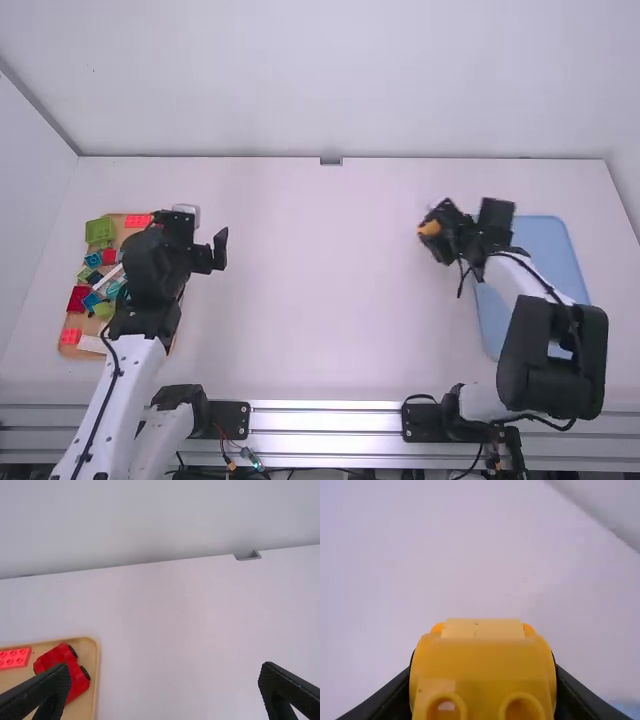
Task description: Assemble lego blocks to make yellow taxi
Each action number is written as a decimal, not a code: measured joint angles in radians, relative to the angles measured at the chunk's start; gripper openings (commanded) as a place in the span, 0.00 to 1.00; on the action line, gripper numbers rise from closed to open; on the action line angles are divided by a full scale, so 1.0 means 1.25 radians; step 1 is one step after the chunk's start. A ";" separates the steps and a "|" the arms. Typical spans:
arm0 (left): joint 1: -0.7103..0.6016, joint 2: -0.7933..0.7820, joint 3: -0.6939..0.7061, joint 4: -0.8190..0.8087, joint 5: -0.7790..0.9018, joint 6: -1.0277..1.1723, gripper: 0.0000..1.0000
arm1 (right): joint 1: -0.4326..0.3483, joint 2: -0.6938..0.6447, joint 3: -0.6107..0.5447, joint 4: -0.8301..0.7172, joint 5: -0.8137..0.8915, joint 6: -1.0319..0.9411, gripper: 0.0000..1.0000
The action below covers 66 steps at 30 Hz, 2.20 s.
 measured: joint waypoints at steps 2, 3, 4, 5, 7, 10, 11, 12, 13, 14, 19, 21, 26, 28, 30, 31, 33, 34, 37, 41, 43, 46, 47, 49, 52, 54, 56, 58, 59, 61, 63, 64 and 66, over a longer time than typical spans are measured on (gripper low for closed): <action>0.000 0.000 0.000 0.006 0.000 0.000 0.99 | -0.067 0.001 -0.018 0.026 0.029 0.049 0.49; 0.000 0.000 0.000 0.009 0.000 0.000 0.99 | -0.118 0.003 -0.033 0.036 0.051 0.085 0.48; 0.000 0.000 0.000 0.011 0.000 0.000 0.99 | -0.147 0.007 -0.040 0.038 0.064 0.108 0.48; 0.000 0.000 0.000 0.013 0.000 0.000 0.99 | -0.171 0.014 -0.046 0.039 0.074 0.128 0.48; 0.000 0.000 0.000 0.020 0.000 0.000 0.99 | -0.210 0.043 -0.051 0.038 0.091 0.167 0.48; 0.000 0.000 0.000 0.030 0.000 0.000 0.99 | -0.241 0.099 -0.052 0.048 0.121 0.219 0.47; 0.000 0.000 0.000 0.031 0.000 0.000 0.99 | -0.245 0.110 -0.052 0.049 0.132 0.230 0.48; 0.000 0.000 0.000 0.032 0.000 0.000 0.99 | -0.254 0.129 -0.052 0.046 0.157 0.249 0.49; 0.000 0.000 0.000 0.032 0.000 0.000 0.99 | -0.256 0.132 -0.052 0.044 0.163 0.254 0.50; 0.000 0.000 0.000 0.031 0.000 0.000 0.99 | -0.259 0.138 -0.053 0.038 0.175 0.262 0.56; 0.000 0.000 0.000 0.039 0.000 -0.032 0.99 | -0.251 0.140 -0.060 0.034 0.212 0.289 0.99; 0.000 0.000 0.000 0.043 0.000 -0.049 0.99 | -0.239 0.138 -0.060 0.021 0.219 0.301 0.99; 0.000 0.000 0.000 0.065 0.000 -0.070 0.99 | -0.199 0.061 -0.061 -0.064 0.270 0.343 0.99; 0.000 -0.005 0.000 0.067 0.000 -0.080 0.99 | -0.171 -0.012 -0.061 -0.101 0.293 0.362 0.99; 0.000 -0.015 0.000 0.065 0.000 -0.086 0.99 | -0.147 -0.075 -0.061 -0.138 0.307 0.375 0.99; 0.000 -0.031 0.000 0.064 0.000 -0.094 0.99 | -0.129 -0.123 -0.061 -0.162 0.312 0.383 0.99; 0.000 -0.055 0.000 0.065 0.000 -0.105 0.99 | -0.104 -0.187 -0.061 -0.179 0.317 0.388 0.99; 0.000 -0.075 0.000 0.065 0.000 -0.114 0.99 | -0.087 -0.228 -0.061 -0.189 0.319 0.392 0.99; 0.000 -0.129 0.000 0.063 0.000 -0.129 0.99 | -0.034 -0.341 -0.061 -0.215 0.324 0.400 0.99; -0.006 -0.186 -0.003 0.049 -0.009 -0.131 0.95 | 0.016 -0.442 -0.061 -0.205 0.330 0.410 0.95; -0.021 -0.208 -0.019 0.031 -0.021 -0.123 0.92 | 0.030 -0.460 -0.070 -0.186 0.334 0.422 0.92; -0.064 -0.241 -0.075 -0.020 -0.051 -0.113 0.87 | 0.064 -0.481 -0.120 -0.154 0.340 0.452 0.87; -0.068 -0.243 -0.080 -0.023 -0.053 -0.111 0.86 | 0.068 -0.483 -0.124 -0.153 0.340 0.454 0.87; -0.087 -0.266 -0.116 -0.042 -0.076 -0.107 0.82 | 0.097 -0.504 -0.159 -0.125 0.341 0.478 0.83; -0.092 -0.309 -0.156 -0.045 -0.102 -0.102 0.77 | 0.135 -0.541 -0.196 -0.087 0.342 0.509 0.78; -0.092 -0.352 -0.190 -0.045 -0.115 -0.102 0.71 | 0.171 -0.584 -0.229 -0.053 0.343 0.527 0.73; -0.092 -0.383 -0.215 -0.044 -0.121 -0.102 0.68 | 0.189 -0.613 -0.249 -0.046 0.341 0.533 0.70; -0.092 -0.418 -0.250 -0.044 -0.126 -0.102 0.63 | 0.196 -0.649 -0.282 -0.045 0.339 0.537 0.65; -0.092 -0.429 -0.262 -0.044 -0.126 -0.102 0.61 | 0.196 -0.659 -0.292 -0.045 0.340 0.538 0.63; -0.092 -0.476 -0.312 -0.045 -0.126 -0.102 0.56 | 0.196 -0.705 -0.342 -0.046 0.342 0.544 0.58; -0.092 -0.506 -0.343 -0.045 -0.126 -0.102 0.51 | 0.196 -0.732 -0.372 -0.048 0.343 0.547 0.53; -0.092 -0.529 -0.366 -0.045 -0.126 -0.102 0.49 | 0.196 -0.756 -0.398 -0.048 0.344 0.547 0.51; -0.092 -0.567 -0.405 -0.045 -0.126 -0.102 0.44 | 0.196 -0.795 -0.436 -0.048 0.345 0.547 0.46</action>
